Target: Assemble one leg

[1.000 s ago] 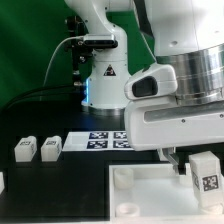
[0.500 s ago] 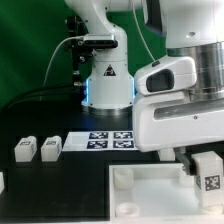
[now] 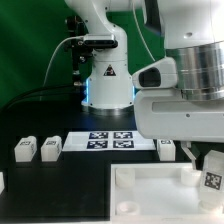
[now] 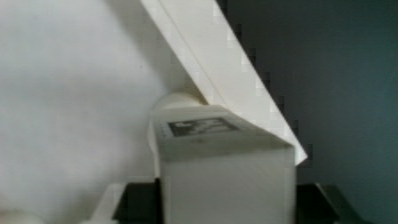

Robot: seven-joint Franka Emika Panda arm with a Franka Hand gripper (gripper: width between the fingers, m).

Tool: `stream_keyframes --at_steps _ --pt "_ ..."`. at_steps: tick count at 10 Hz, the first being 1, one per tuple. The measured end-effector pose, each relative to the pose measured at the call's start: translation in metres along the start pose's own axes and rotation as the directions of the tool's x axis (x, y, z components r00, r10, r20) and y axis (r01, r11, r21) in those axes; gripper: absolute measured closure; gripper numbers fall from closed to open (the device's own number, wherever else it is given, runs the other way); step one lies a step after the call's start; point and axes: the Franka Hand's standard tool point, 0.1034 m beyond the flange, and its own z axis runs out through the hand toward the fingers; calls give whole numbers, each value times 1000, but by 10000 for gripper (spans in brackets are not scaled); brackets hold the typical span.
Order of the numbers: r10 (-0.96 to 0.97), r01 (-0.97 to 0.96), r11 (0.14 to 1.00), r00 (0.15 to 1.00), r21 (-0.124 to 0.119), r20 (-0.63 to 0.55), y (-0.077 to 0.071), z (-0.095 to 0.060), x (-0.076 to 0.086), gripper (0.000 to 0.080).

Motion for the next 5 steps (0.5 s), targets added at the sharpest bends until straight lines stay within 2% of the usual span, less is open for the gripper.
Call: stream_keyframes --at_steps 2,3,4,5 --pt "326 -327 944 945 51 23 3 1 7 484" --pt "474 -476 875 879 89 49 6 1 11 484" --pt "543 -546 831 838 103 62 7 1 11 483" --pt "678 -684 723 730 99 89 8 1 12 483"
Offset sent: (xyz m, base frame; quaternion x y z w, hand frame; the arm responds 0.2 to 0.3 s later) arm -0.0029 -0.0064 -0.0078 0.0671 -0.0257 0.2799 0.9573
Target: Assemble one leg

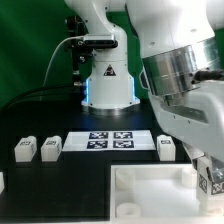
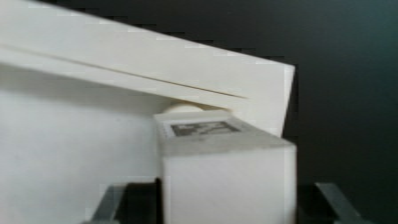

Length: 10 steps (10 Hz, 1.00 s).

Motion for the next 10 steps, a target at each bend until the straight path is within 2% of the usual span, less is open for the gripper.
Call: stream_keyframes --at_steps 1,3,4,5,6,7,10 --pt "44 -44 999 999 0 0 0 0 0 483" --pt "-26 26 1000 1000 -3 0 1 1 0 469" --pt "-46 46 999 999 -5 -1 1 2 -1 286" --pt "-193 193 981 981 -18 -6 2 3 -4 286" --pt "-404 402 914 915 -46 -23 3 3 -10 178" --pt "-593 589 804 805 -79 -35 3 4 -17 156" --pt "-810 806 584 586 -90 -11 3 5 -15 151"
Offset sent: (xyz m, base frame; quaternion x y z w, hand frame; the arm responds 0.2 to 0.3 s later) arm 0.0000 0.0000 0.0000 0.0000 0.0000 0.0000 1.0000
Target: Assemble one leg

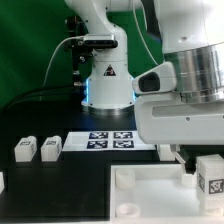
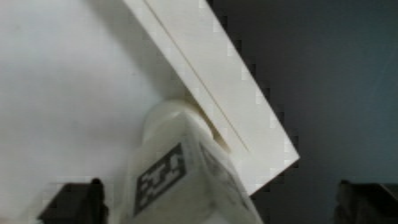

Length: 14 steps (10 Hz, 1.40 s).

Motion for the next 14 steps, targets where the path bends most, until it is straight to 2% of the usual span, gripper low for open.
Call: stream_keyframes --at_steps 1,2,3,5,7,8,9,10,11,13,14 --pt "-124 124 992 992 -14 1 0 0 0 150" --pt "-311 311 949 950 -42 6 -3 -3 4 150" --pt "-386 386 922 922 -42 6 -3 -5 8 150" --pt "-365 365 930 931 -43 7 -3 -4 6 150" --pt "-264 263 964 965 -42 3 -3 -4 6 388" --pt "-190 190 981 982 -43 -1 -3 -4 6 388" --pt "-66 66 997 998 -43 -7 -2 -4 7 484" --pt "22 -22 999 1000 -43 -11 -1 -4 7 484" --pt "104 -104 994 995 -38 -14 0 -4 8 484" --pt "406 -406 914 914 16 -2 7 -3 13 484" --pt "565 -565 824 825 49 15 11 -3 15 484"
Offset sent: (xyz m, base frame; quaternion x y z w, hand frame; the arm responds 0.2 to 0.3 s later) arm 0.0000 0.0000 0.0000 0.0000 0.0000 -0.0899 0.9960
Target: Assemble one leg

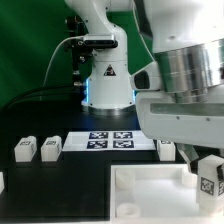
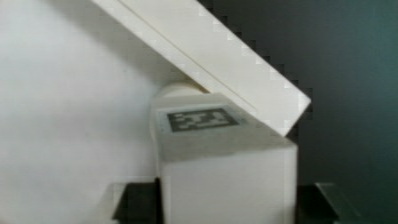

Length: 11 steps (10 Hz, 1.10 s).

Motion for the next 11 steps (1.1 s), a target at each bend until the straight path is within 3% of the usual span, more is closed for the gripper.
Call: stream_keyframes --at_steps 2,4,5,6,7,8,9,10,11 --pt "298 -300 954 953 31 50 4 -1 3 483" --pt "372 -374 927 926 27 60 5 0 2 483" --pt "341 -343 939 938 28 59 5 1 2 287" --pt "319 -321 947 946 28 58 6 1 2 287" --pt "318 -320 947 946 28 59 6 2 1 174" --pt "122 -123 992 992 13 44 5 2 -4 174" --pt "-79 80 996 996 -28 37 3 2 -15 157" --pt "-189 191 980 981 -47 41 3 3 -23 152" --pt "-283 285 958 958 -43 41 4 4 -19 152"
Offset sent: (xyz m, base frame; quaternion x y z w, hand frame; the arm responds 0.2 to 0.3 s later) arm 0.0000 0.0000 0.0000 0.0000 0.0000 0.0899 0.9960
